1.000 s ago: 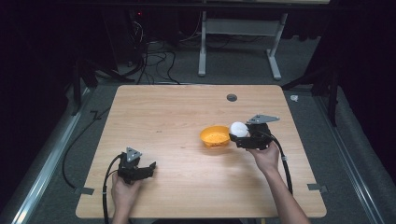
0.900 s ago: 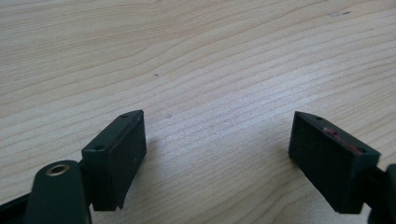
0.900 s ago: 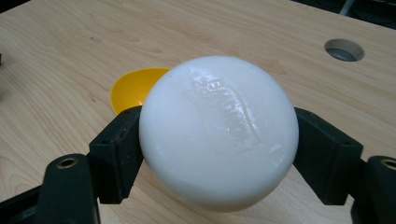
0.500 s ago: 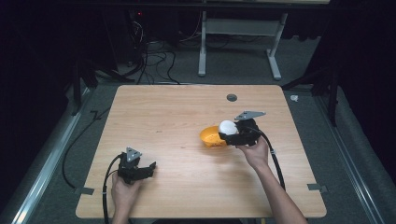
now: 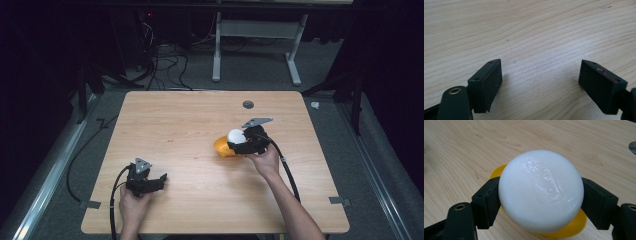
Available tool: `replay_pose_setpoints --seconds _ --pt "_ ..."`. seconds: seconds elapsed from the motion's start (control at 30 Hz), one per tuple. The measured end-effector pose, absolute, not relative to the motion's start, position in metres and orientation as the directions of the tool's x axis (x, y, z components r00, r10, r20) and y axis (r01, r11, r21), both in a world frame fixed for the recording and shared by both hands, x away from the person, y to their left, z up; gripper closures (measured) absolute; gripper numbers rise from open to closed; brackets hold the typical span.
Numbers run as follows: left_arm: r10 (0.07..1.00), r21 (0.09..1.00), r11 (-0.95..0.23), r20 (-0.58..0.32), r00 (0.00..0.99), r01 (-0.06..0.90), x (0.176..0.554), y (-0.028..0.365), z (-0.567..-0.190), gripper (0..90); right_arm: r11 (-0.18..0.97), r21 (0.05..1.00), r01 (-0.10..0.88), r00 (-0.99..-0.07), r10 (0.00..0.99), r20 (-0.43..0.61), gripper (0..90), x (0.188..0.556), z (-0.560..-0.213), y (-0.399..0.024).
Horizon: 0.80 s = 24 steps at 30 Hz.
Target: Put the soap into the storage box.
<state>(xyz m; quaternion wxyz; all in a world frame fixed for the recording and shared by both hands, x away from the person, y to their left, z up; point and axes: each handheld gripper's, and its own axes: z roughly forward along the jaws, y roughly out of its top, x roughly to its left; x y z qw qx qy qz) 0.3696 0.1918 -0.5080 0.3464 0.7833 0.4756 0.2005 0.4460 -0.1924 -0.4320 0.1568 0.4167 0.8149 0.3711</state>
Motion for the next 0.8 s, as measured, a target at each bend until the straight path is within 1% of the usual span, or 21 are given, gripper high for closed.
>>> replay_pose_setpoints --seconds 0.8 --pt "0.884 0.733 -0.308 -0.015 0.467 0.606 0.370 0.192 -0.508 19.7 0.400 0.689 0.604 -0.586 0.809 0.045 24.7 0.457 -0.451 -0.183"
